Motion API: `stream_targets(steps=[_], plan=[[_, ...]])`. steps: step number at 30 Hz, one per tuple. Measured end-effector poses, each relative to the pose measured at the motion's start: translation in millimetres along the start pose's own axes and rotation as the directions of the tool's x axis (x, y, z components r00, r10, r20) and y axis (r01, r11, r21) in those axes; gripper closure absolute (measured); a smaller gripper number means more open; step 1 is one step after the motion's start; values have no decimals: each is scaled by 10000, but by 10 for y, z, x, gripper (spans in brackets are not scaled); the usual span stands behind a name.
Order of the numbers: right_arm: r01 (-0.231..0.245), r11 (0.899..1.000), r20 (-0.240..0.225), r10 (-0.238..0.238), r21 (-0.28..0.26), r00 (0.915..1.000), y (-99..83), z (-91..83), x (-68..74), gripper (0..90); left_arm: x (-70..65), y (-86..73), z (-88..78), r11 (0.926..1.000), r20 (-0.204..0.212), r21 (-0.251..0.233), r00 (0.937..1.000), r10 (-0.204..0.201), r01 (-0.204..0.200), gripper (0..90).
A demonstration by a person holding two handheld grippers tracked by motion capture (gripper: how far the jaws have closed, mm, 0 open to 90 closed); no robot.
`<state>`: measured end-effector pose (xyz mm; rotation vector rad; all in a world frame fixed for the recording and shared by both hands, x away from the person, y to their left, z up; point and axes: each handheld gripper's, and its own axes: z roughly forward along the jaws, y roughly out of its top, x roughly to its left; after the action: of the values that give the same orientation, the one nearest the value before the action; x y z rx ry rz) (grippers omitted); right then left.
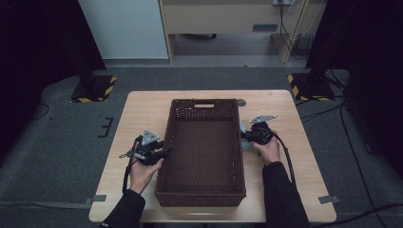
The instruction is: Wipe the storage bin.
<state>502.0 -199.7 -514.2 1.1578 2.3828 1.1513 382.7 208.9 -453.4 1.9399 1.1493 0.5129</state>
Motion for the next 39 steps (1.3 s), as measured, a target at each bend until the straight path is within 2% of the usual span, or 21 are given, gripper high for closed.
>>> stream_targets(steps=[3, 6, 8, 10, 11, 15, 18, 21, 23, 24, 26, 29, 33, 36, 39], plan=[[181, 9976, -58, -185, -664, 9998, 98, -175, 10, 839, 0, 1, 4, 10000, -5, -20, 10000, -32, 32, 595], [277, 9865, -245, -321, -1612, 9992, 233, -407, 26, 839, 0, 3, 12, 9999, -5, -52, 9999, -102, 102, 594], [264, 9786, -509, -375, -2040, 9980, 280, -495, 37, 838, 1, 6, 14, 10000, -12, -27, 10000, -91, 91, 593], [395, 9810, -469, -492, -1901, 9977, 278, -501, 50, 839, -2, 7, 15, 10000, -32, -23, 10000, -69, 69, 593], [490, 9844, -447, -574, -1690, 9974, 260, -478, 45, 839, -5, 7, 18, 9999, -33, -51, 9999, -100, 100, 593], [357, 9964, -339, -384, -774, 9987, 153, -323, 29, 839, -9, 9, 17, 10000, -64, -43, 10000, -59, 58, 593], [285, 9991, -332, -296, -322, 9990, 87, -179, 55, 839, -11, 9, 15, 10000, -102, -52, 9999, -65, 64, 591], [179, 9998, -405, -184, -117, 9990, 54, -55, 102, 839, -7, 9, 10, 10000, -132, -36, 9999, -20, 20, 574], [117, 9999, -430, -119, -35, 9990, 60, -17, 144, 838, -5, 9, 9, 10000, -178, -53, 9998, -48, 47, 561], [243, 9997, -400, -243, -5, 9989, 74, -18, 152, 838, -3, 8, 7, 10000, -218, -49, 9997, -69, 68, 547], [354, 9994, -271, -353, 17, 9990, 109, -60, 166, 837, -1, 10, -16, 9999, -188, -150, 9998, -67, 64, 523], [442, 9970, -214, -456, -636, 9987, 193, -256, 155, 838, -4, 30, -81, 9992, -57, -392, 9999, -103, 101, 483], [658, 9853, -323, -717, -1576, 9969, 296, -528, 179, 839, -42, 39, -171, 9992, -65, -390, 10000, 65, -67, 480], [808, 9850, -409, -880, -1526, 9953, 287, -600, 197, 839, -71, -9, -183, 9998, 116, -77, 9998, 164, -163, 499], [864, 9906, -469, -917, -1059, 9947, 223, -557, 212, 839, -91, -55, -141, 9993, -1, 213, 9995, 306, -306, 527]])
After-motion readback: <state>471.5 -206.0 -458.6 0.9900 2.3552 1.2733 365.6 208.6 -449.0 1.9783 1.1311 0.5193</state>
